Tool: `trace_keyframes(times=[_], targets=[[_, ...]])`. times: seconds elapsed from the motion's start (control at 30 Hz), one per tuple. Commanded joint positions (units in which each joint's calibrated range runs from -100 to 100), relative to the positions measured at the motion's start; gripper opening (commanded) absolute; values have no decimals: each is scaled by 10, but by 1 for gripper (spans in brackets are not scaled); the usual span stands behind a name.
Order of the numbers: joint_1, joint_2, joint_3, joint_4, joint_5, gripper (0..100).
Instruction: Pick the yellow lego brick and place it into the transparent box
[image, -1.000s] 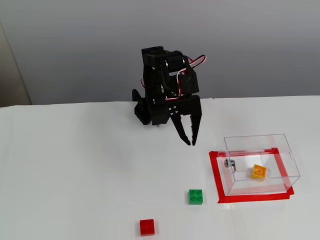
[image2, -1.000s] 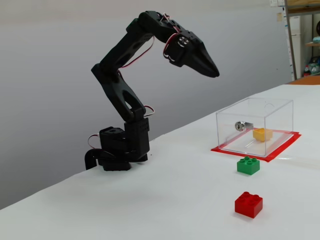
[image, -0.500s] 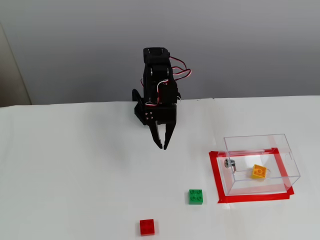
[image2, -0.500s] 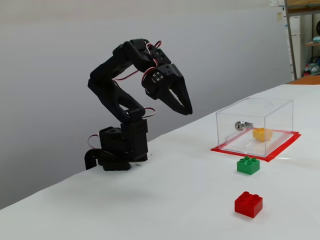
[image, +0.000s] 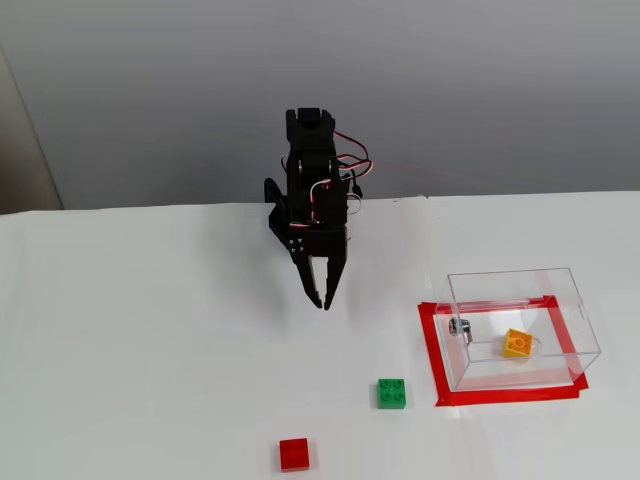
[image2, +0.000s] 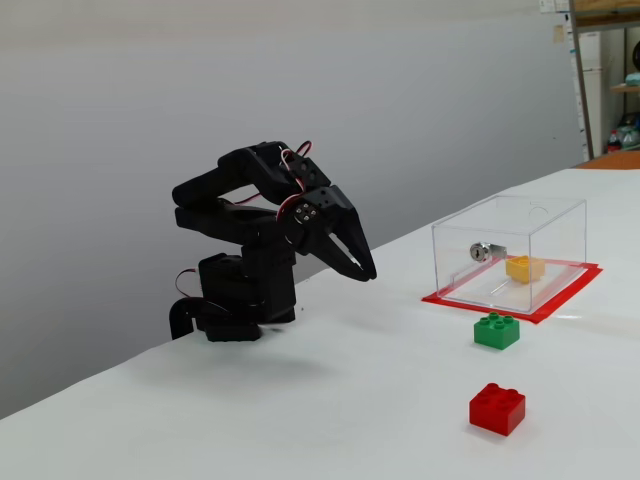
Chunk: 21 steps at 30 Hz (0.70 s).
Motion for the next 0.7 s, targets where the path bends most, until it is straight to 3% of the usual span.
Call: trace_keyframes(times=[0.0,0.37,0.57,0.67], targets=[[5,-55,35,-1,3,2],[5,-148,144,40,5,2],[-1,-148,158,36,92,2],[2,-148,164,39,106,2]])
